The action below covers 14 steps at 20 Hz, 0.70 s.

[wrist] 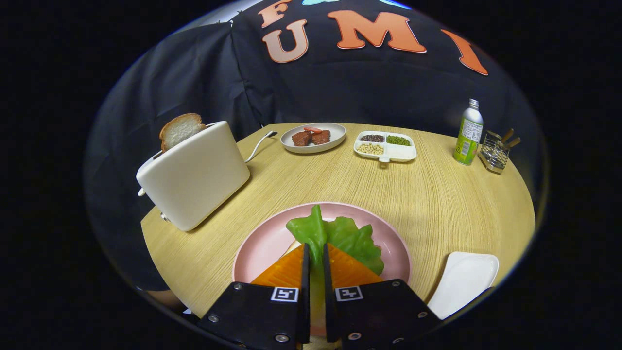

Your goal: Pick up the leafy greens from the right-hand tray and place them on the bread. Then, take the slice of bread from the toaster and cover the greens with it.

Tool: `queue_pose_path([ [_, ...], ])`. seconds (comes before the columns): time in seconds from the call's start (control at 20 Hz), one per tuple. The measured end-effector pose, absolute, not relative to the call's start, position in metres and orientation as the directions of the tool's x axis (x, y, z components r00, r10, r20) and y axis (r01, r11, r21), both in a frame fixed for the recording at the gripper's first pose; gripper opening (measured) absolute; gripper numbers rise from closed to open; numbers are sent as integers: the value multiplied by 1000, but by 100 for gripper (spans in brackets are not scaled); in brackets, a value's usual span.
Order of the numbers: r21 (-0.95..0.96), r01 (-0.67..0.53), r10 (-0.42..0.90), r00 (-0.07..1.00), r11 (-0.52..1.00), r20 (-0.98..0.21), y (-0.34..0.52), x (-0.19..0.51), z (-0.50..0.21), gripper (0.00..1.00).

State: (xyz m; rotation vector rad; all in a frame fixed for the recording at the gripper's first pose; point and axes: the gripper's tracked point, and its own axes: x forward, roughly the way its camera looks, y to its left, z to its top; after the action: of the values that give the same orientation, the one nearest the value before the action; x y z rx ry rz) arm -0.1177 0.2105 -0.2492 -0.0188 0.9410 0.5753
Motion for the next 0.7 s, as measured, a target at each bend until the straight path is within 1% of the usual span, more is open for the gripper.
queue_pose_path([
  [0.15,232,-468,456,452,853,-766,211,-116,-244,20],
  [0.25,241,-468,464,449,850,-764,213,-115,-237,27],
  [0.3,240,-467,464,453,851,-761,215,-112,-233,32],
  [0.35,236,-467,461,457,852,-761,215,-109,-230,34],
  [0.4,229,-468,457,462,854,-760,215,-106,-226,40],
  [0.45,224,-468,455,469,855,-757,217,-103,-222,43],
  [0.5,225,-467,456,472,855,-754,220,-101,-217,52],
  [0.7,254,-457,476,476,852,-739,237,-90,-195,71],
])
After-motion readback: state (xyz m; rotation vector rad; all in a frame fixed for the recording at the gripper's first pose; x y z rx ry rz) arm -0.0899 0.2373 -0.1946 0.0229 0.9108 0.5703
